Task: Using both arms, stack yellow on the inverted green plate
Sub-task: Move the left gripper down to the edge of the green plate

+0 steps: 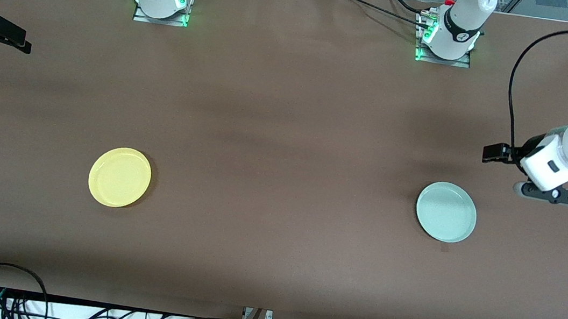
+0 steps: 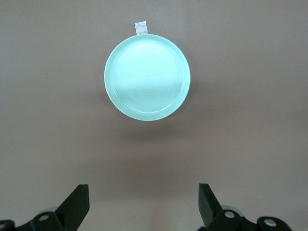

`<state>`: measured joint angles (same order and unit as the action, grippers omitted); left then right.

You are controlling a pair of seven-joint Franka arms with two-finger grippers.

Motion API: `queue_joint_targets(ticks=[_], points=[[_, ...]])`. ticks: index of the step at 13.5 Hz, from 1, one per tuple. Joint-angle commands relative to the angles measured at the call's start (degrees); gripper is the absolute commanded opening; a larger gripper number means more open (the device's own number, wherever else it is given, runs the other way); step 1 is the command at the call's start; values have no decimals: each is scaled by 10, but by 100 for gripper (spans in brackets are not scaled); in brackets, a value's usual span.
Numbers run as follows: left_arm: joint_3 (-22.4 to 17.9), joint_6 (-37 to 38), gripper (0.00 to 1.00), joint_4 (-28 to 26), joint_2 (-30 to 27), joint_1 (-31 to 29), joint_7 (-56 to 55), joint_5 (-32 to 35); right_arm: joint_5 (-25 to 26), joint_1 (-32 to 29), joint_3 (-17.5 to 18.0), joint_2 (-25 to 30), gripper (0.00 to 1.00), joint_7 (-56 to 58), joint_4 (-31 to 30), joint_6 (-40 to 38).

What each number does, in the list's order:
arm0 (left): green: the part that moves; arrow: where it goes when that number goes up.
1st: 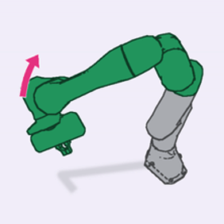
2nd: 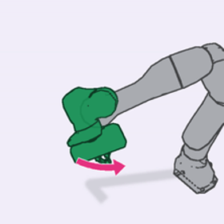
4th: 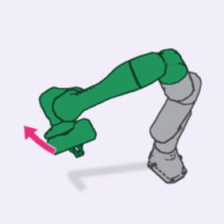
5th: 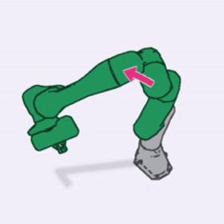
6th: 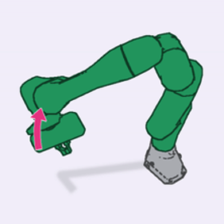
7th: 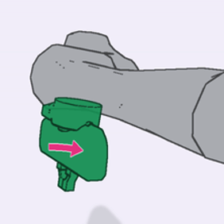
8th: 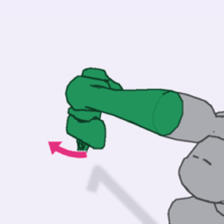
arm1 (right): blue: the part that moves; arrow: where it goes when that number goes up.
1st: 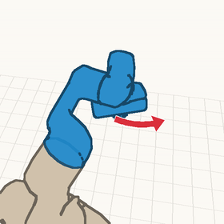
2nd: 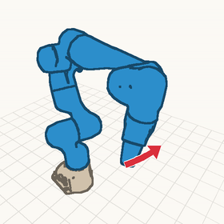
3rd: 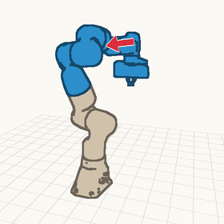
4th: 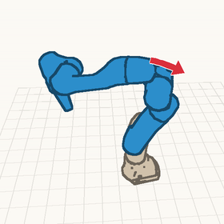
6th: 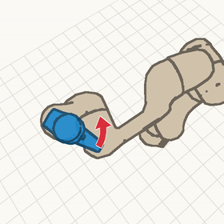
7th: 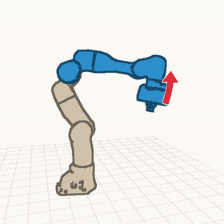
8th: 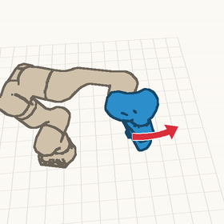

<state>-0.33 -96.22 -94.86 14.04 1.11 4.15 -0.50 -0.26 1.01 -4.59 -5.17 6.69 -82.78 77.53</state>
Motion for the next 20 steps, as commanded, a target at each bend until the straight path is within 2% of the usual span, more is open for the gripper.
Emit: queue_joint_targets(ticks=[1,6,8,10,13,15,16,17,20], points=[[2,-47,100,27,76,-26,87,1,3,1,0,-3,100,-5,3,-4],[2,-209,100,22,158,-43,223,45,4,0,-2,-5,100,-5,3,-3],[2,-251,100,21,197,-52,258,45,6,-3,-4,-5,100,0,3,-4],[9,-292,100,23,230,-72,351,32,5,-3,-5,-5,100,-4,3,-4],[11,-338,100,20,266,-81,372,-4,5,-3,-4,-5,100,-3,3,-3],[13,-340,100,20,274,-83,373,-28,6,-3,-5,-4,100,-2,3,-4],[14,-340,90,19,278,-83,373,-29,5,-4,-5,-4,100,-2,3,-3],[14,-341,74,19,284,-85,373,-29,5,-4,-5,-5,100,-5,3,-2],[14,-341,16,18,287,-85,373,-30,3,-3,-4,-5,100,-5,3,-2]])
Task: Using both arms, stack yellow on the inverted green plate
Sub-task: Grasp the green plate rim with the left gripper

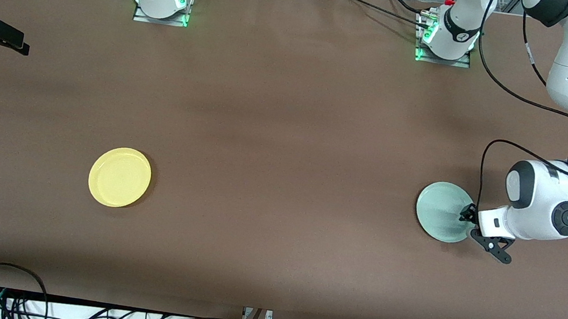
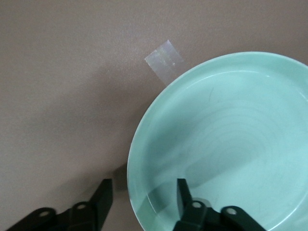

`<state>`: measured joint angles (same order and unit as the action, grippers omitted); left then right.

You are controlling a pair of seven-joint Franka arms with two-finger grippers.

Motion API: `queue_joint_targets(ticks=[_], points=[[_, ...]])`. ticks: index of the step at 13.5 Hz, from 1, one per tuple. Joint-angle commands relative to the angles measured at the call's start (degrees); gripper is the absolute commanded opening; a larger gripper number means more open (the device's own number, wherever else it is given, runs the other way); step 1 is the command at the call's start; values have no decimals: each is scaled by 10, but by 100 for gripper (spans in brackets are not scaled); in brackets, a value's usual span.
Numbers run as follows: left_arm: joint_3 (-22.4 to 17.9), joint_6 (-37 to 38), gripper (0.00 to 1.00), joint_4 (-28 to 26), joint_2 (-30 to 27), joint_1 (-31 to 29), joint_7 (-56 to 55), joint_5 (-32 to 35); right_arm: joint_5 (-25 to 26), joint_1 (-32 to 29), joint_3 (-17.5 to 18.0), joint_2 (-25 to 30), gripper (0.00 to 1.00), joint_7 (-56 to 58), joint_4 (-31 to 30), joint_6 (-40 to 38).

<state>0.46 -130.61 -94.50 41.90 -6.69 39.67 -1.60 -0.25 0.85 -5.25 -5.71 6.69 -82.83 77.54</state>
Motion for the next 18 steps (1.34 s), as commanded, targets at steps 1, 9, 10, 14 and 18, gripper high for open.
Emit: queue_joint_targets(ticks=[1,9,10,14,18], points=[[6,3,0,14,8,-7,18,-20,3,-2,2,1,100,-5,3,-2],[33,12,0,15,-73,18,37,3,4,-10,1,1,100,2,3,-3],[32,13,0,16,-86,33,26,23,3,-16,1,1,100,2,3,-4],[27,52,0,33,-112,94,-36,88,3,-22,1,1,100,3,3,-5],[30,141,0,79,-114,156,-155,158,2,-21,1,1,100,1,3,-3]])
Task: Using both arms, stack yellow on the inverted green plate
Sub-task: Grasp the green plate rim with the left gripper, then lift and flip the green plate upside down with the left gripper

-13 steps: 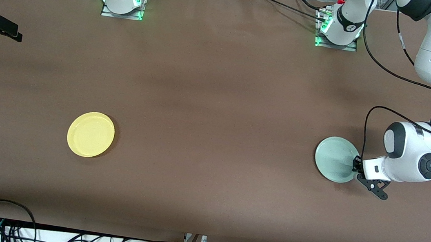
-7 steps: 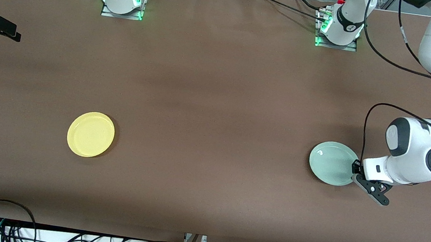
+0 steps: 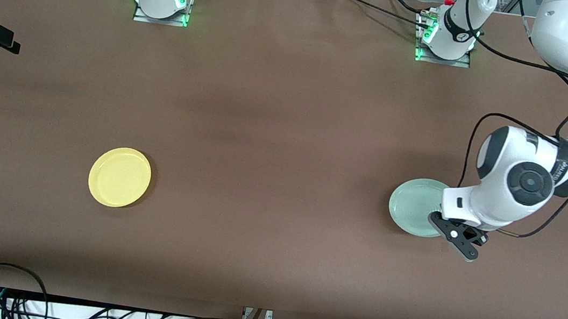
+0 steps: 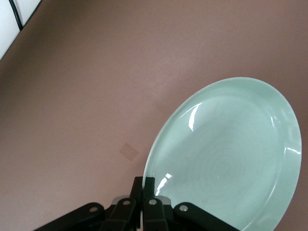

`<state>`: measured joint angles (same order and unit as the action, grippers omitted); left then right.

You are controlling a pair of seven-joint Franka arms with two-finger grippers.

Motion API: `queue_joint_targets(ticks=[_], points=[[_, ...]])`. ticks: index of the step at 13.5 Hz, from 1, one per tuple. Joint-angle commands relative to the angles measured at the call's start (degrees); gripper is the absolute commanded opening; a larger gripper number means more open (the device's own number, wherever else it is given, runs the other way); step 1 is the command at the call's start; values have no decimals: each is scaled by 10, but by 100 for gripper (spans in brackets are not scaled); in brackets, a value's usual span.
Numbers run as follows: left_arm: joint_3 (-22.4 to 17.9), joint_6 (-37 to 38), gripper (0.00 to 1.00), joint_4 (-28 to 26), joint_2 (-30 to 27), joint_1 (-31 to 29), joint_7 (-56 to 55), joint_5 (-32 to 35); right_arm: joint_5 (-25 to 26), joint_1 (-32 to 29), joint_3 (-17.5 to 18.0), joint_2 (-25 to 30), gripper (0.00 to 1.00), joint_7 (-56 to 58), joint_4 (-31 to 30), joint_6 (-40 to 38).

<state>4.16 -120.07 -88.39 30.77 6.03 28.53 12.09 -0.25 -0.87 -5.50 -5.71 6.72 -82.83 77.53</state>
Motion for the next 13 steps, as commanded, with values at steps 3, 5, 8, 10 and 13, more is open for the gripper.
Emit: queue_joint_targets(ticks=[3,5,8,10,13], points=[[-5,100,0,42,-2,97,-171,123,2,-3,4,0,100,-2,3,-3],[-7,163,0,43,1,174,-301,196,2,-3,4,1,100,0,3,-3],[-6,266,0,43,24,282,-504,349,2,-3,4,1,100,1,3,-4],[-6,292,0,43,40,309,-607,356,3,-3,4,1,100,2,3,-5],[-11,330,0,43,74,363,-748,407,3,-3,4,1,100,1,3,-5]])
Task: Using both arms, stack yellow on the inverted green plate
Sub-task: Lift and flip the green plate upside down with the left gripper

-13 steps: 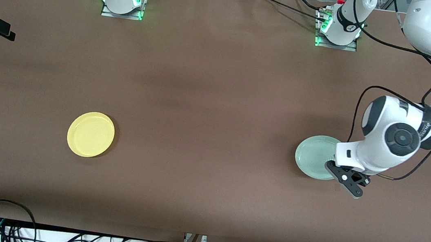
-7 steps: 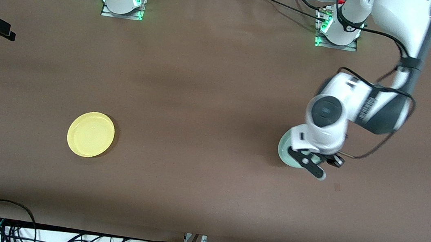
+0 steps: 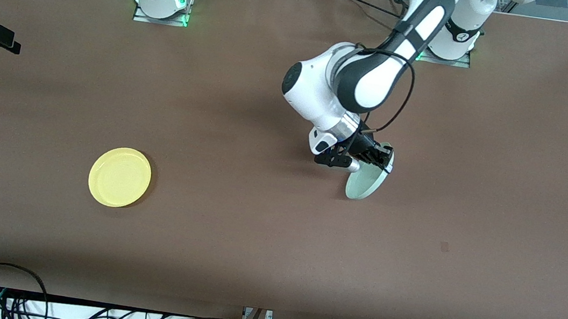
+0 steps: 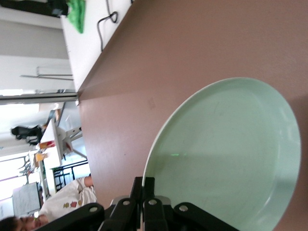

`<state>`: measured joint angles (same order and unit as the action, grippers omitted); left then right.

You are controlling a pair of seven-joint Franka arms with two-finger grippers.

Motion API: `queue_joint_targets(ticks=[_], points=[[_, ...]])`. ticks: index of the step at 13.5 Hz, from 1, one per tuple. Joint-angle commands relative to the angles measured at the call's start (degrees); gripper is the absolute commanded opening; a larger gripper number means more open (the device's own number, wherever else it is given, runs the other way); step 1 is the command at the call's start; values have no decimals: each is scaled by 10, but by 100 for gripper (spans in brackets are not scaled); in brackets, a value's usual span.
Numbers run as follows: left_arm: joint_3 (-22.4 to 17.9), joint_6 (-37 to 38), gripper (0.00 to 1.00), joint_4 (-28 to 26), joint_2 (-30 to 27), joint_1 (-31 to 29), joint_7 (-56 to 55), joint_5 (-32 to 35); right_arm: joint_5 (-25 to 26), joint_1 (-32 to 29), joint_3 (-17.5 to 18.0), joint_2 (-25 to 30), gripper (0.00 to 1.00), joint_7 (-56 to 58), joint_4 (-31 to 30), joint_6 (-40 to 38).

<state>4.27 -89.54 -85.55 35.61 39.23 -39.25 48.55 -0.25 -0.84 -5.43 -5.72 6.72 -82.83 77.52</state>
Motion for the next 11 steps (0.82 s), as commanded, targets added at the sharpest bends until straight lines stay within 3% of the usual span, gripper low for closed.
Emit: queue_joint_targets(ticks=[1,3,11], points=[[-13,47,0,14,46,53,-121,75,3,-3,3,1,100,1,3,-4],[-15,88,0,16,76,83,-166,159,3,-3,3,1,100,1,3,-4],[-11,87,0,41,150,146,-288,154,-3,-6,1,0,100,2,3,-4]])
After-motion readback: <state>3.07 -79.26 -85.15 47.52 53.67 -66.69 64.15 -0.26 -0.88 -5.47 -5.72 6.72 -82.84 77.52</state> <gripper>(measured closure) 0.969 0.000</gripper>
